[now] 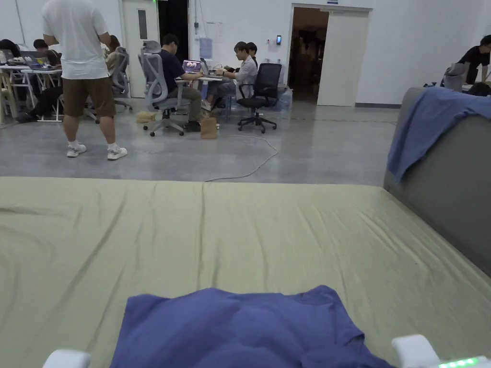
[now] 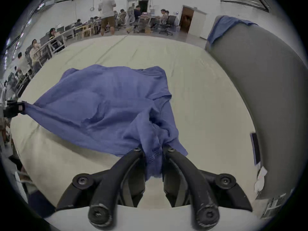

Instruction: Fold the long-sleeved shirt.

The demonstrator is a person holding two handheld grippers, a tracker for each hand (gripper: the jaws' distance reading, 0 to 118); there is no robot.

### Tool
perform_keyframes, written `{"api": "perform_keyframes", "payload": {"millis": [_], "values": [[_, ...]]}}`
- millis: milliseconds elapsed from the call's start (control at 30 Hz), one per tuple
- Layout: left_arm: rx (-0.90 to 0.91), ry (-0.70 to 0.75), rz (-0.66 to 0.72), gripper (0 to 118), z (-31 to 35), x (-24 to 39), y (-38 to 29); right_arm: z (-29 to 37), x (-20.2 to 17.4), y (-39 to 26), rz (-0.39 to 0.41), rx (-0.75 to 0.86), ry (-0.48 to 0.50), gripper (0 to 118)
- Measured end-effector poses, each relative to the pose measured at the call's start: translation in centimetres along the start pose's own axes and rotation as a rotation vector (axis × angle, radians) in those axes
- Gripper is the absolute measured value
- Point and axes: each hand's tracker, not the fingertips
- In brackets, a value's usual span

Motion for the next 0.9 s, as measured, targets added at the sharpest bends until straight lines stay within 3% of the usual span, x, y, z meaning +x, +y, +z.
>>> {"api": "perform_keyframes", "payload": {"millis": [100,233,500,600,633,700,767,800,900], "values": [[-0.045,-0.035,0.038,0,3.4,-0.1,-5.2,2.3,0.2,-5.6,0.018,-0.043,0.005,14],[-0.107,-0.069,0.12,0,6.1,-0.2,-11.5,3.9,0.5,-11.9,-0.046,-0.118,0.063,14],[-0.205,-0.096,0.184,0,5.2,0.2,-18.1,2.4,0.3,-17.6,-0.115,-0.223,0.068,16],[-0.213,-0.093,0.193,0,4.2,-0.2,-18.6,2.1,0.4,-18.1,-0.134,-0.196,0.079,23],[-0.218,-0.101,0.202,4,3.9,-0.2,-18.6,2.1,0.4,-18.1,-0.135,-0.192,0.08,33],[-0.212,-0.102,0.225,23,3.5,-0.3,-18.6,2.0,0.5,-18.1,-0.13,-0.184,0.082,51],[-0.207,-0.097,0.264,96,3.9,-0.5,-17.9,3.0,0.6,-17.3,-0.096,-0.207,0.08,82],[-0.201,-0.1,0.292,114,4.8,-0.7,-17.4,4.3,0.7,-17.0,-0.073,-0.241,0.039,87],[-0.03,-0.144,0.379,118,9.2,-0.8,-16.5,10.0,1.3,-16.7,-0.098,-0.052,0.05,87]]}}
